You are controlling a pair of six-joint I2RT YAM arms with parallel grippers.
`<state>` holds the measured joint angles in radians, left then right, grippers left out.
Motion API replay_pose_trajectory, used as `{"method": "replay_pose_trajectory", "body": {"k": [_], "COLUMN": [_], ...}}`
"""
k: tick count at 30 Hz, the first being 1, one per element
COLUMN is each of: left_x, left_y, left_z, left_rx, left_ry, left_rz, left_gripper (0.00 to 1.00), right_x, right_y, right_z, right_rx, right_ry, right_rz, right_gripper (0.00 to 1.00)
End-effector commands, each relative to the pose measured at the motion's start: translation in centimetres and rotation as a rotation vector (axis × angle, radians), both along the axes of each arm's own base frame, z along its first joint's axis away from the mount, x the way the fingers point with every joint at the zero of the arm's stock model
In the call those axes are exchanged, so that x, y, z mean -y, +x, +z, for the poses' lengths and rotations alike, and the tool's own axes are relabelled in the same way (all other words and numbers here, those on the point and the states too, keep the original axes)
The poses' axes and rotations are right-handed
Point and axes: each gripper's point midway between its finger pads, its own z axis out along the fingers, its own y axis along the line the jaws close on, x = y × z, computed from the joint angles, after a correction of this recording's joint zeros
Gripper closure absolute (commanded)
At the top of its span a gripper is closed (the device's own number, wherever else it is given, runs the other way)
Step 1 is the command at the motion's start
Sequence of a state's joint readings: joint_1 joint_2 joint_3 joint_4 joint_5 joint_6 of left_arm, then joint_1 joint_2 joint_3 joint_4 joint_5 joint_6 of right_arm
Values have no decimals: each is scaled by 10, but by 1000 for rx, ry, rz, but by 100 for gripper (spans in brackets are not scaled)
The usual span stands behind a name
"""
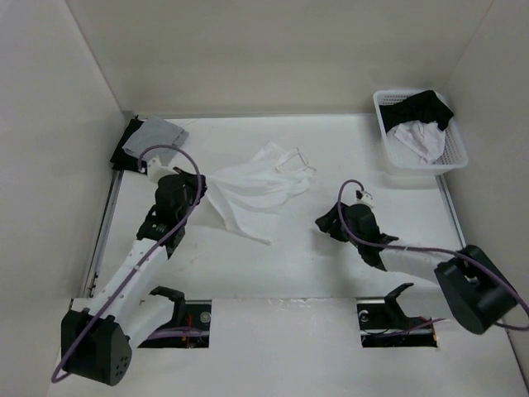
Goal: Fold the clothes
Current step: Flatten the tank top out
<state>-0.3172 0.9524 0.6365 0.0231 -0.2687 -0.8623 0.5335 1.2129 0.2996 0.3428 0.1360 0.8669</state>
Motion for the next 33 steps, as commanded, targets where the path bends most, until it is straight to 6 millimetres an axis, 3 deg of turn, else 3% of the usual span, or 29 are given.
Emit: {"method": "replay_pose_trajectory", "body": {"k": [1, 5, 8, 12, 17, 22, 25, 26, 28, 30, 33], "left_x": [-18, -53, -65, -61, -44, -32, -29, -29, -30, -30, -28], "left_y": [1, -1, -3, -3, -6, -9, -10, -11, -13, -16, -22], "left_z": [-4, -11, -14, -22, -15, -8, -6, -5, -3, 3, 14], "left_rx": [10, 29, 34, 26, 47, 67, 70, 73, 82, 93, 118], "left_ry": [-167, -240, -254, -272, -262, -244, -245, -242, -239, -233, -231], "left_rz": [43, 125, 146, 105, 38, -5, -18, -19, -20, -24, -37], "left_gripper": [98, 98, 97, 97, 97, 97, 97, 97, 97, 98, 98], "right_x": [-50, -82, -104, -125, -145, -151, -153, -152, -142, -127, -102], "right_y": [33, 46, 56, 73, 99, 124, 137, 140, 141, 136, 113], "right_z": [41, 33, 29, 19, 13, 5, 7, 10, 31, 55, 101], "right_rx": [109, 85, 76, 43, 17, -30, -18, -9, 56, 142, 249], "right_ry": [129, 148, 165, 196, 277, 319, 323, 321, 322, 289, 254], "right_rz": [82, 123, 151, 142, 83, 10, -24, -35, -61, -75, -56], "right_gripper": [42, 43, 43, 44, 50, 64, 84, 92, 100, 100, 100]}}
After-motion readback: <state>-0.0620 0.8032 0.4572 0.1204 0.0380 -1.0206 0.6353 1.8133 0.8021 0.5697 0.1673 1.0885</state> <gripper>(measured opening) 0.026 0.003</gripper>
